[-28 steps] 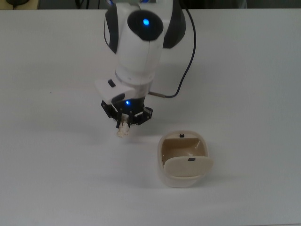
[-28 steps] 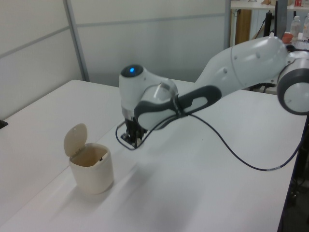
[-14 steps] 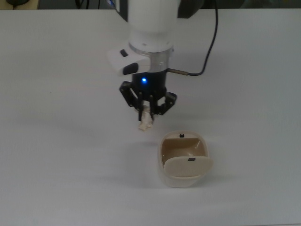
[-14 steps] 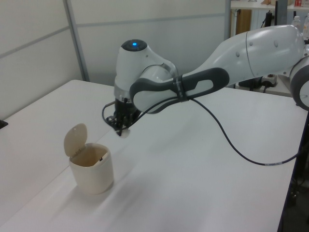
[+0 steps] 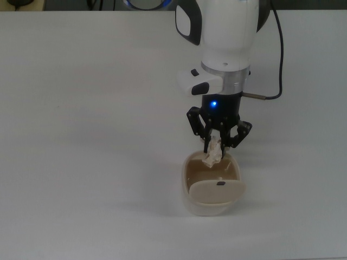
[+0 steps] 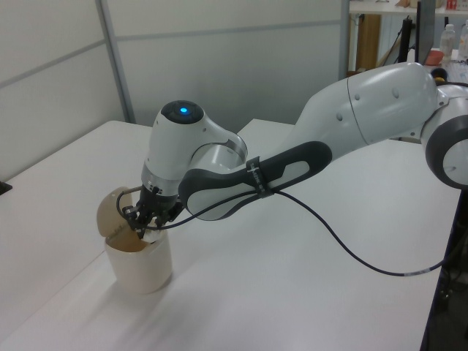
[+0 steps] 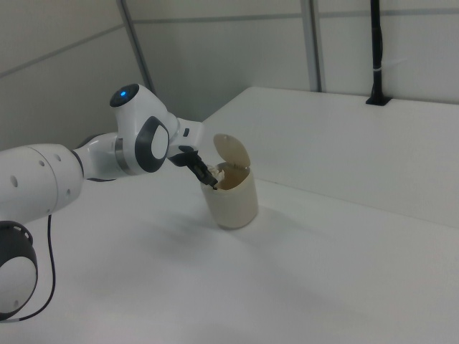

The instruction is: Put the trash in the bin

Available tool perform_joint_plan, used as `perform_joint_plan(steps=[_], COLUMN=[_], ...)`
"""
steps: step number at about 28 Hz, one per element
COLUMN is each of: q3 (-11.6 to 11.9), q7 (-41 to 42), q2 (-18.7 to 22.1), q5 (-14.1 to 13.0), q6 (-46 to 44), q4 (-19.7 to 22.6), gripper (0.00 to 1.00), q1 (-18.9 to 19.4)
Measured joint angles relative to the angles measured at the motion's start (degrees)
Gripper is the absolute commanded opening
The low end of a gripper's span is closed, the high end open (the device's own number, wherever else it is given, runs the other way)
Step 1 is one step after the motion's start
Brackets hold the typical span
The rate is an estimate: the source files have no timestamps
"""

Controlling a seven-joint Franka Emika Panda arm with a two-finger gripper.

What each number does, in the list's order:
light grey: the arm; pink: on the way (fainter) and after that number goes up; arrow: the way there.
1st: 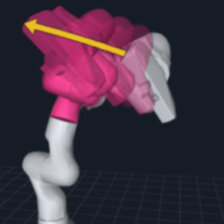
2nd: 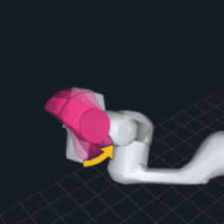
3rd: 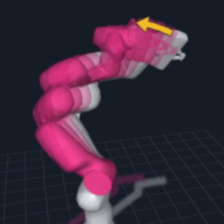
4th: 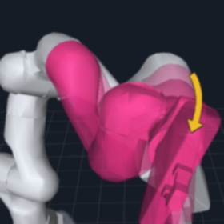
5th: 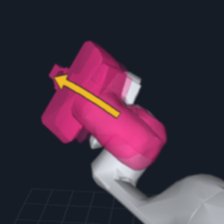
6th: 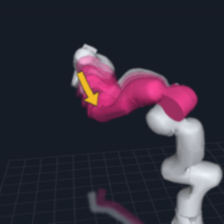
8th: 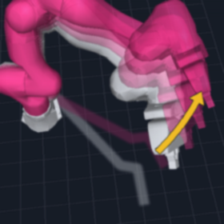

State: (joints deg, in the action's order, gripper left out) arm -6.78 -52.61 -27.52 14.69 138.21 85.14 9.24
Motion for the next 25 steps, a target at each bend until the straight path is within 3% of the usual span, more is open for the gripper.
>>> perform_joint_plan(steps=[25], q3=[0.86], q7=[-2.92], q2=[-0.63], q5=[0.89], q6=[0.02], q4=[-2.84], gripper=[1.0], q1=[-0.34])
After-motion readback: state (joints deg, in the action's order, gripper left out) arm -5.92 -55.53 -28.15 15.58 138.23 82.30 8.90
